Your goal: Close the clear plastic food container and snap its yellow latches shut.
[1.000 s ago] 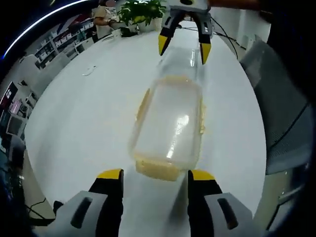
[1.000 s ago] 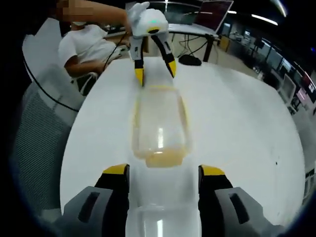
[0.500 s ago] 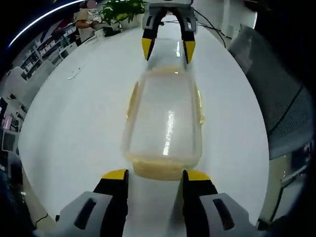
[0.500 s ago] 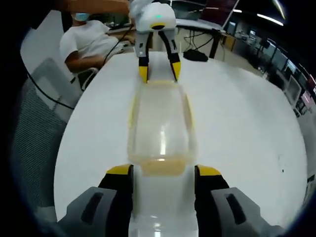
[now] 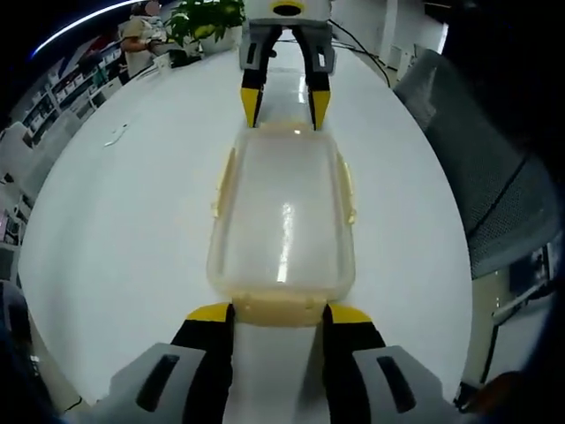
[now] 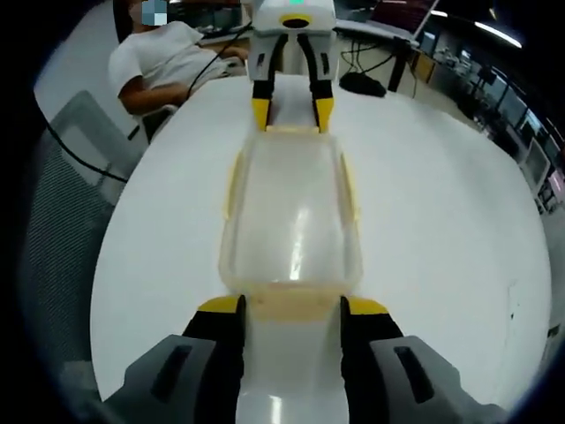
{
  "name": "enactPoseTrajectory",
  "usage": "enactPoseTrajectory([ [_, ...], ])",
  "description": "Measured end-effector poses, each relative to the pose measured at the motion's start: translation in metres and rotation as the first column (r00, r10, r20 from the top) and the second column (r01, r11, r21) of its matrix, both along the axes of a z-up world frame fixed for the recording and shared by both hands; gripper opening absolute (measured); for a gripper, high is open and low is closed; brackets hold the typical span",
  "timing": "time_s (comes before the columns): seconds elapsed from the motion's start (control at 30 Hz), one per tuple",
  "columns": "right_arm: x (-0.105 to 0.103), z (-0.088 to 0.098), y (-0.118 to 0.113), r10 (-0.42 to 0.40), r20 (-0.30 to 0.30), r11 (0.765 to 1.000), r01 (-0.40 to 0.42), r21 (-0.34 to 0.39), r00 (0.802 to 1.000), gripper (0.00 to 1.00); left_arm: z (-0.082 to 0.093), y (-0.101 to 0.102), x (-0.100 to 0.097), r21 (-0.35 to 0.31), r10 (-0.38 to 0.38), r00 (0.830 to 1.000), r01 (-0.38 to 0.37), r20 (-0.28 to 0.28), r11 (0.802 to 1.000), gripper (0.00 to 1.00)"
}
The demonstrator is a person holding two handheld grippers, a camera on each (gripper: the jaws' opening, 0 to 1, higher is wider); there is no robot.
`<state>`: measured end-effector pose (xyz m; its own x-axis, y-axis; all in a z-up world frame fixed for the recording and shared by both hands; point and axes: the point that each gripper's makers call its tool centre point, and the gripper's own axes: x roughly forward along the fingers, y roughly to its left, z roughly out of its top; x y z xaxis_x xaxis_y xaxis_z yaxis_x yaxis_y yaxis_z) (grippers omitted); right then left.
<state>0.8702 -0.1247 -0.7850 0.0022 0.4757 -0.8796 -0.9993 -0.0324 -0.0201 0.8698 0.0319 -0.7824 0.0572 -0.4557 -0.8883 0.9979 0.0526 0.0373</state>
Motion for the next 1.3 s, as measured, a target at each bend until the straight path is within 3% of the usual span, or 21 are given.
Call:
enactPoseTrajectory([
  [0.17,-0.002,-0.006,-0.002,0.006,-0.006,0.999,-0.006,-0.038,1.0,0.39,-0.001,-0.005,-0.001,-0.002,-0.028,1.0,0.028,-0.012,1.0,0.35],
  [0.8,-0.005,-0.004,-0.003,0.0,-0.015,1.0,-0.001,-0.028,1.0,0.35,0.0,-0.001,-0.006,0.018,-0.026,1.0,0.026,-0.016,0.999,0.32],
  [1.3,-0.007,0.01,-0.003,0.013,-0.004,1.0,-0.013,-0.011,1.0,0.35,0.014,0.0,-0.006,0.037,-0.031,0.999,0.031,-0.015,0.999,0.32],
])
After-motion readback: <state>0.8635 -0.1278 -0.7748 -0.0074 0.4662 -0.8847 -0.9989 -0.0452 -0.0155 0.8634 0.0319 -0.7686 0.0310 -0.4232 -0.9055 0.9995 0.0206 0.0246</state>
